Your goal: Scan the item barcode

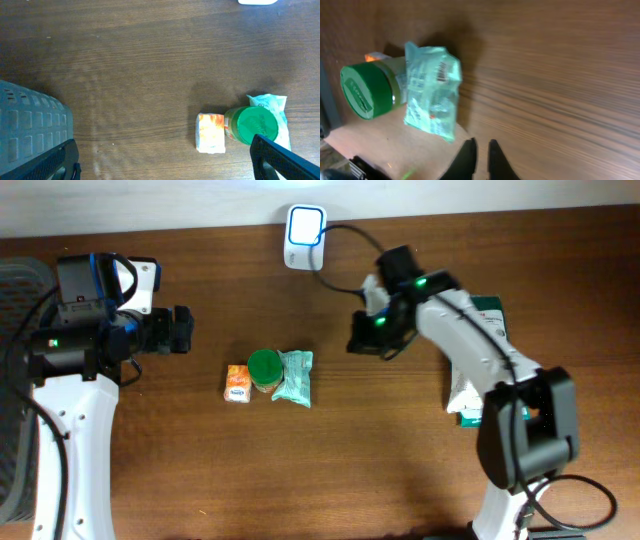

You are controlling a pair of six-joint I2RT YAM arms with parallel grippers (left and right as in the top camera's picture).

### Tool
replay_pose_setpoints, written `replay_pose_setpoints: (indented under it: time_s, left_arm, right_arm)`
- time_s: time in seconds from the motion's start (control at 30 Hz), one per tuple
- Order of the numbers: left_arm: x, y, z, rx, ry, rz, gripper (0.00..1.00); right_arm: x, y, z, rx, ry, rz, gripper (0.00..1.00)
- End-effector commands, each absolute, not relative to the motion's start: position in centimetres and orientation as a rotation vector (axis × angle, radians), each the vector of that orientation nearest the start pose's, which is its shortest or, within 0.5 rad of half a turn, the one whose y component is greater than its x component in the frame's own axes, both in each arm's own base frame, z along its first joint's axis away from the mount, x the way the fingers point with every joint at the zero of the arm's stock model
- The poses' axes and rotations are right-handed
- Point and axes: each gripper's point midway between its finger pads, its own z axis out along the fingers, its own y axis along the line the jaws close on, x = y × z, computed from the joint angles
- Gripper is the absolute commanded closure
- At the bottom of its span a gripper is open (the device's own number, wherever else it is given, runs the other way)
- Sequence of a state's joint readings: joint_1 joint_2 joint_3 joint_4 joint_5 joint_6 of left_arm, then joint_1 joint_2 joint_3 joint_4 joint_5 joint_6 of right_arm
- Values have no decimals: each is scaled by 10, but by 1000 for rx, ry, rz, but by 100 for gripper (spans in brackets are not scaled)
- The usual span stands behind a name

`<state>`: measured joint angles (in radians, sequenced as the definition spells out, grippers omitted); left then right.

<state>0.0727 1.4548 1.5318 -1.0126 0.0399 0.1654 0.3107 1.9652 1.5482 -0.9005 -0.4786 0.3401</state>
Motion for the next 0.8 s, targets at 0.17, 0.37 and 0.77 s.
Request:
replay_pose_setpoints:
  time_s: [0.17, 0.37, 0.77]
  left_arm:
    - [375, 23, 260, 145, 2492, 62, 1]
    - [375, 23, 260, 146, 2492, 62, 1]
    - [375, 23, 260, 146, 2492, 62, 1]
  right_arm:
    - [370, 286, 75, -47, 2933, 929, 96]
    - [353, 317, 43, -83, 2995, 948, 96]
    - [351, 262, 3, -167, 3116, 705, 96]
